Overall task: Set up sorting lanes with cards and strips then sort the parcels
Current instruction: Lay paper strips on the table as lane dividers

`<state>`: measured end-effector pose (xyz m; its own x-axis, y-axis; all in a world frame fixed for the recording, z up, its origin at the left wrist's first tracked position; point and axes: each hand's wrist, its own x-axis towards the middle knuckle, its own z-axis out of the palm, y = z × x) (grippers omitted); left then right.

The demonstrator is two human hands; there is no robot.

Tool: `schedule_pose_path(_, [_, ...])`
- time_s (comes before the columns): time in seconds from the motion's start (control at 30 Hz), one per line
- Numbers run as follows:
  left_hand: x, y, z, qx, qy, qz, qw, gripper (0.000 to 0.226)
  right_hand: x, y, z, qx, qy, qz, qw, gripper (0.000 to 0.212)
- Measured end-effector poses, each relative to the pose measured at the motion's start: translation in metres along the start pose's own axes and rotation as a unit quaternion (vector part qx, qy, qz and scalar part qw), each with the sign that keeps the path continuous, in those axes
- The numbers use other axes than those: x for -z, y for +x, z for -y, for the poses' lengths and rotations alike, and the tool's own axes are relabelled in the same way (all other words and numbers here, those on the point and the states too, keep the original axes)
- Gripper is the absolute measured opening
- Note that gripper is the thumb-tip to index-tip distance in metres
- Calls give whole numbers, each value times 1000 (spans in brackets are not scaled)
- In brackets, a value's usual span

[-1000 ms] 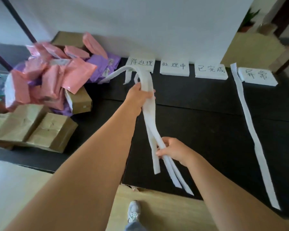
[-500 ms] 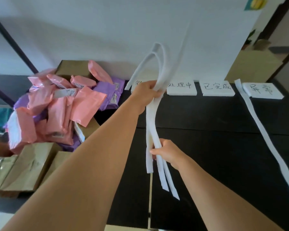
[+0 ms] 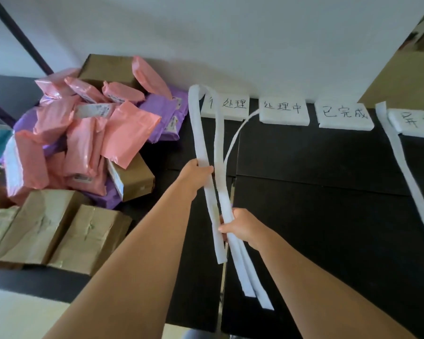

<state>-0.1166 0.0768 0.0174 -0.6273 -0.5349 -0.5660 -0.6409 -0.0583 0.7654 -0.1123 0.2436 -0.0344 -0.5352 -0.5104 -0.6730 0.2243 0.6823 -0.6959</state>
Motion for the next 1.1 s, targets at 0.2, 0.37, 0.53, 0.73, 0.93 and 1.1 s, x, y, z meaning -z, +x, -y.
schedule_pose_path(0.2, [15, 8, 54, 70, 110, -41, 991, 47, -31, 3, -1, -43, 40, 24, 998, 23])
schedule_pose_path(0.37, [41, 8, 85, 83, 187, -33, 978, 57, -64, -4, 1, -91, 118, -31, 988, 30])
schedule_pose_path(0.53, [56, 3, 100, 45, 238, -27, 970, 65, -80, -8, 19, -237, 287, -93, 924, 33])
schedule_pose_path(0.73, [50, -4, 96, -31, 212, -41, 976, 40, -94, -8, 13, -176, 292, -139, 930, 21])
schedule_pose_path(0.93, [37, -4, 91, 34, 95, 31, 994, 42, -102, -5, 2, -105, 227, -147, 957, 7])
schedule_pose_path(1.1, [38, -3, 91, 38, 66, 20, 997, 28, -99, -16, 3, -94, 245, -146, 954, 16])
